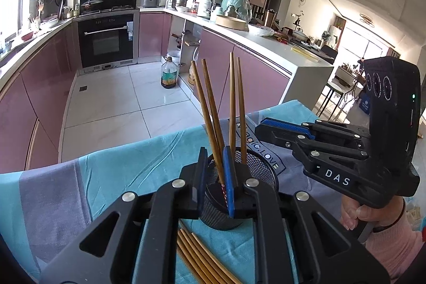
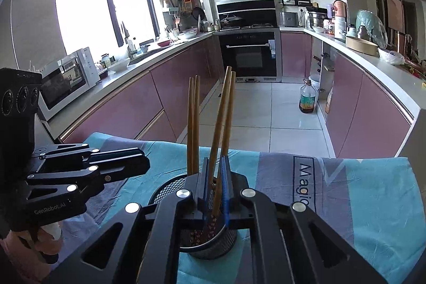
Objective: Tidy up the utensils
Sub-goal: 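Drop the left tool's chopstick into the holder and open while the right tool releases its own, then withdraw both open tools from the holder back over the chopstick pile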
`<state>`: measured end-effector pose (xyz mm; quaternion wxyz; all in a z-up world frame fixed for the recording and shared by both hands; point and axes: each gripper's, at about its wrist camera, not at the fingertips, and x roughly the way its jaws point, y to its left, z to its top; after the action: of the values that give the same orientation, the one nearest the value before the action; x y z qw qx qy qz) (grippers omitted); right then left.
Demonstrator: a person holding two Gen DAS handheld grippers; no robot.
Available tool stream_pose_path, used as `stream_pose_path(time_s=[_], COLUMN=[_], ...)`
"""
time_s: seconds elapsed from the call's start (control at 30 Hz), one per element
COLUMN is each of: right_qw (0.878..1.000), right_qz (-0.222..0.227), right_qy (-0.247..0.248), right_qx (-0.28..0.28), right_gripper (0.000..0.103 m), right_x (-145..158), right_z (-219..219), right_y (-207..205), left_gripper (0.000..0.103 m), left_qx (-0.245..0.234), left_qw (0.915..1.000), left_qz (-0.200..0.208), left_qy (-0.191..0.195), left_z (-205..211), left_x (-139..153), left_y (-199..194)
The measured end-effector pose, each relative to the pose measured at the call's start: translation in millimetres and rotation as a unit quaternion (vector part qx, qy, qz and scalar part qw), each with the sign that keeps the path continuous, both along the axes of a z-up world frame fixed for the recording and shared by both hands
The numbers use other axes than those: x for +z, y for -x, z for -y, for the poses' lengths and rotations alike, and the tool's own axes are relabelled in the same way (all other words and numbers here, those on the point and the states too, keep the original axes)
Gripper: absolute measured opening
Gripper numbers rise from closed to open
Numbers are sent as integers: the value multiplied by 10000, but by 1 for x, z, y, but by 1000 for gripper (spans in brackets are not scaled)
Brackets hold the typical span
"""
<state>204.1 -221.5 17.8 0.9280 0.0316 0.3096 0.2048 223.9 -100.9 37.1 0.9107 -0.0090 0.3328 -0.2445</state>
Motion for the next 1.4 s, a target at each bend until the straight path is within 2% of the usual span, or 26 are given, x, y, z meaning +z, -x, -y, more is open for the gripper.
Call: stream_pose_path(time_s=[0.1,0.2,0.4,0.57,0.97,1.4], right_qw=[10000,9998,9980,9961,9913,9876], right_qz=[65,153,358,309,-719,-1123], right_qy=[-13,-146,-386,-417,-230,-209], right_qx=[-19,28,350,710,1075,1075], right_gripper=[8,13,21,30,31,31], right_x=[1,4,8,0,-63,-86], right_z=[2,6,6,-5,-39,-50], right_y=[8,19,55,83,94,100], left_gripper=[19,24,34,42,45,47], left_qx=[85,146,189,244,390,353], left_qw=[9999,9995,9984,9983,9989,9961], left_qz=[141,267,501,511,-225,-801], left_qy=[38,63,153,158,156,118], left_z=[-8,-13,-30,-44,-69,-68], left_x=[2,5,2,-10,-69,-114], left_y=[10,21,53,75,90,101])
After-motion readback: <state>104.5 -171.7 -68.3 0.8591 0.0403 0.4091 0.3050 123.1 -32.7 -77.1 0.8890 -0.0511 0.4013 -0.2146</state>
